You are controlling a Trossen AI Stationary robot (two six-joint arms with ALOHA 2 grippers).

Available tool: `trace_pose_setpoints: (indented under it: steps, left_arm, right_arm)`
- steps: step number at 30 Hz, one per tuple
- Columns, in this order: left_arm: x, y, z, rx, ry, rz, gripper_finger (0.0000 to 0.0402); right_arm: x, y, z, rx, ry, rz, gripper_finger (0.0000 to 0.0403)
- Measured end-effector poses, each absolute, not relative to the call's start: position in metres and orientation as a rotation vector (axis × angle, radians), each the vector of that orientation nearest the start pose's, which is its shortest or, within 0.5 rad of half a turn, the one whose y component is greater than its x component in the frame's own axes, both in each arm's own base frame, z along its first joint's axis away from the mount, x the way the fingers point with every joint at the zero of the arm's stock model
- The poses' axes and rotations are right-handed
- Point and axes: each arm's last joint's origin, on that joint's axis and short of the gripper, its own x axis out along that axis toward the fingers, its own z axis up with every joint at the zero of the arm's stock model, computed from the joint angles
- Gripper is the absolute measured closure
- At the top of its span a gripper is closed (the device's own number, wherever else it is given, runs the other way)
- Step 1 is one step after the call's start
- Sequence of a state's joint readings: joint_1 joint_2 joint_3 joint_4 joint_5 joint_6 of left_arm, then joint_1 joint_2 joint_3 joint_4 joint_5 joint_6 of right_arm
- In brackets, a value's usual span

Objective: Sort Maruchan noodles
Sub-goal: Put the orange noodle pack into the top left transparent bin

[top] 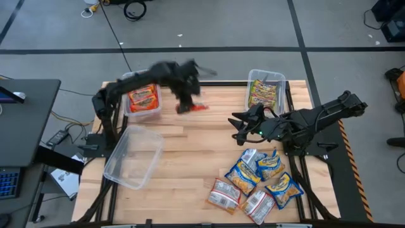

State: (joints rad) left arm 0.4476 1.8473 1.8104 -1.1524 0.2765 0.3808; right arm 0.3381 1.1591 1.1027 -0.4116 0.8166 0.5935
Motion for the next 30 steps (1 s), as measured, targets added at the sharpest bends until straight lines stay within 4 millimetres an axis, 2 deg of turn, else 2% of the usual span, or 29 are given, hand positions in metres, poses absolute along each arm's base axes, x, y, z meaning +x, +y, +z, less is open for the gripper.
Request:
trace_pose_setpoints:
  steps: [5,8,14,19,22,25,30]
  left_arm:
    - [0.294,0.197,0.351,-0.258,0.99,-0.072,0.0364]
    - [0.26,0.212,0.359,-0.291,1.027,-0.033,0.0364]
    - [0.198,0.226,0.386,-0.29,1.061,0.179,0.0364]
    - [0.156,0.228,0.394,-0.369,1.149,0.335,0.0364]
    - [0.141,0.228,0.393,-0.461,1.15,0.404,0.0365]
    - [0.136,0.225,0.385,-0.533,1.157,0.42,0.0365]
    - [0.137,0.217,0.357,-0.679,1.199,0.365,0.0365]
  right_arm:
    - [0.236,0.052,0.353,0.285,0.241,-0.59,0.0257]
    - [0.238,0.046,0.353,0.271,0.243,-0.601,0.0257]
    - [0.241,0.035,0.353,0.265,0.259,-0.603,0.0257]
    - [0.243,0.025,0.353,0.257,0.28,-0.593,0.0257]
    - [0.244,0.018,0.352,0.249,0.296,-0.579,0.0257]
    - [0.245,0.012,0.352,0.242,0.313,-0.561,0.0257]
    - [0.247,0.005,0.351,0.239,0.346,-0.491,0.0257]
